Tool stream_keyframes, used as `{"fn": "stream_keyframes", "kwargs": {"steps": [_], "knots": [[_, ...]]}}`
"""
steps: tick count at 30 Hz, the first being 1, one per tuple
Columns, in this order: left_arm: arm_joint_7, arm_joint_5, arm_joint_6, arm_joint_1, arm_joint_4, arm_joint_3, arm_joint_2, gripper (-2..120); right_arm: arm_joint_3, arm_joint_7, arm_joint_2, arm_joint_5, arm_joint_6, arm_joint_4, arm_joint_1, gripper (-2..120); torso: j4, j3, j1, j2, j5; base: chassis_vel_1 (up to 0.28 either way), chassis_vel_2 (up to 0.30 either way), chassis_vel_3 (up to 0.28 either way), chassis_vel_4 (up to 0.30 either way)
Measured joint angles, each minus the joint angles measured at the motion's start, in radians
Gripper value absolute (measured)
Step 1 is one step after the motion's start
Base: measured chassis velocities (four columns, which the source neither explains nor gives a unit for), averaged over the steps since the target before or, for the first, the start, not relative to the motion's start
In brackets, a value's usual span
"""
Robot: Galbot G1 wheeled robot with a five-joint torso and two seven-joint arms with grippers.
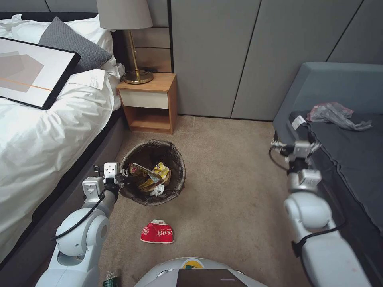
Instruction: Pick up the trash bin, then pick up the garbage from the floor and place it into the trash bin.
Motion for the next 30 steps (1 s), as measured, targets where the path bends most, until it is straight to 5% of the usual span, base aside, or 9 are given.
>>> {"fn": "stream_keyframes", "kwargs": {"steps": [2,3,4,6,11,30], "knots": [[-0.010,0.001,0.000,0.005,0.000,0.004,-0.004,0,0.072,-0.046,0.162,-0.203,0.099,-0.029,-0.136,100,0.0000,0.000,0.000,0.000,-0.0008,0.000,0.000,0.000,0.000],[-0.010,0.001,0.000,0.005,0.000,0.004,-0.004,0,0.072,-0.046,0.162,-0.203,0.099,-0.029,-0.136,100,0.0000,0.000,0.000,0.000,-0.0008,0.000,0.000,0.000,0.000],[-0.019,-0.002,0.000,0.013,-0.004,0.003,-0.003,0,0.086,-0.057,0.286,-0.261,0.152,-0.048,-0.200,100,0.0007,0.000,0.000,0.000,-0.0003,0.000,0.000,0.000,0.000],[-0.022,-0.006,0.000,0.019,-0.006,0.003,0.007,0,0.085,-0.063,0.371,-0.331,0.230,-0.090,-0.240,100,0.0007,0.000,0.000,0.000,-0.0009,0.000,0.000,0.000,0.000],[-0.024,0.002,-0.011,0.031,-0.007,0.007,0.002,0,0.074,-0.058,0.405,-0.391,0.296,-0.144,-0.222,100,0.0006,0.000,0.000,0.000,-0.0012,0.000,0.000,0.000,0.000],[-0.041,-0.002,-0.006,0.036,-0.016,0.004,-0.006,0,0.033,-0.051,0.395,-0.415,0.275,-0.147,-0.186,100,0.0004,0.000,0.000,0.000,-0.0010,0.000,0.000,0.000,0.000]]}}
